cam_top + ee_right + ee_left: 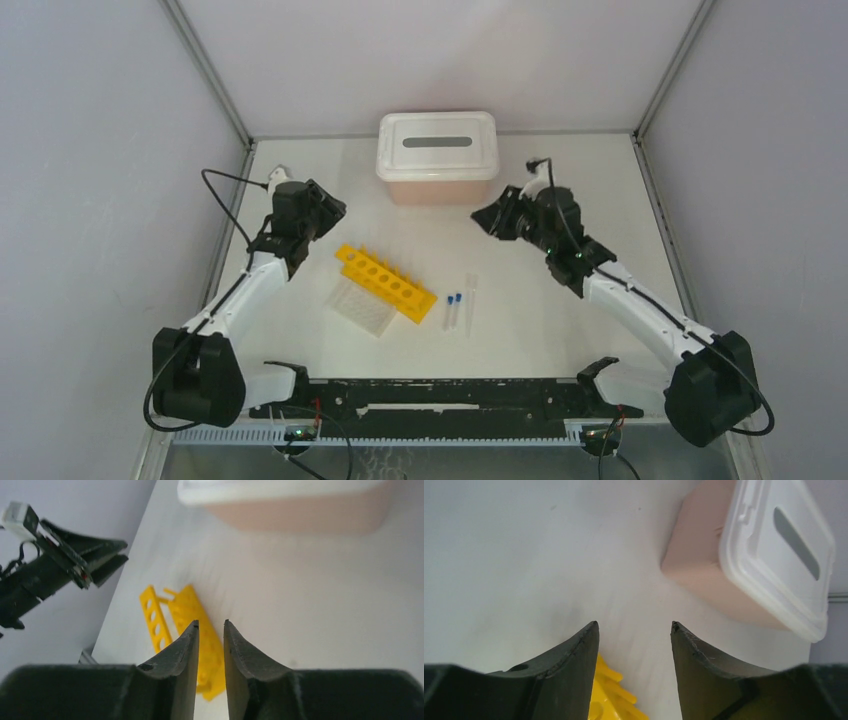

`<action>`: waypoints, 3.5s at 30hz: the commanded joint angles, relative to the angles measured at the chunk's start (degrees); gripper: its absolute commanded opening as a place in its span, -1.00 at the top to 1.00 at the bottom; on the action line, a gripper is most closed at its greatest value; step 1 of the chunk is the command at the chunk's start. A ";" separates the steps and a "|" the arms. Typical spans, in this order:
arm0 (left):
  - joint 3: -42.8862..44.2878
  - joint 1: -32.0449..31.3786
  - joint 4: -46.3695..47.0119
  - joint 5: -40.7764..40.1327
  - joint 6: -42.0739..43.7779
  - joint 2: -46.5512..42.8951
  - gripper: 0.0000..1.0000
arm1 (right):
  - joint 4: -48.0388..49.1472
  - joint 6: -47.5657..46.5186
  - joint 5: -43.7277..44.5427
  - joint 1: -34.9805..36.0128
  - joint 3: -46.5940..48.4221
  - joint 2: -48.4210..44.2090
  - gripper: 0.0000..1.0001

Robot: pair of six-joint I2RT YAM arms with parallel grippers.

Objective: Organize the chemistry lab equipment

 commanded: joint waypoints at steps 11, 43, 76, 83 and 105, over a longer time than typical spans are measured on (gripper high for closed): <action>-6.79 0.55 3.16 -2.17 -1.97 1.61 0.37 | 11.79 9.83 16.58 26.32 -17.95 -4.35 0.93; -5.99 3.21 7.18 3.30 -3.03 10.30 0.56 | 35.63 13.82 19.68 41.94 -16.85 21.97 1.00; -0.80 0.60 10.96 6.85 -5.81 17.08 0.61 | 37.22 11.22 14.95 34.24 -15.32 24.97 1.00; 1.33 0.16 10.83 6.89 -5.81 19.34 0.61 | 37.89 11.17 13.15 31.94 -15.32 26.11 1.00; 7.87 -0.28 7.83 2.65 -4.71 18.89 0.60 | 30.69 5.34 10.63 31.13 -12.53 24.19 0.89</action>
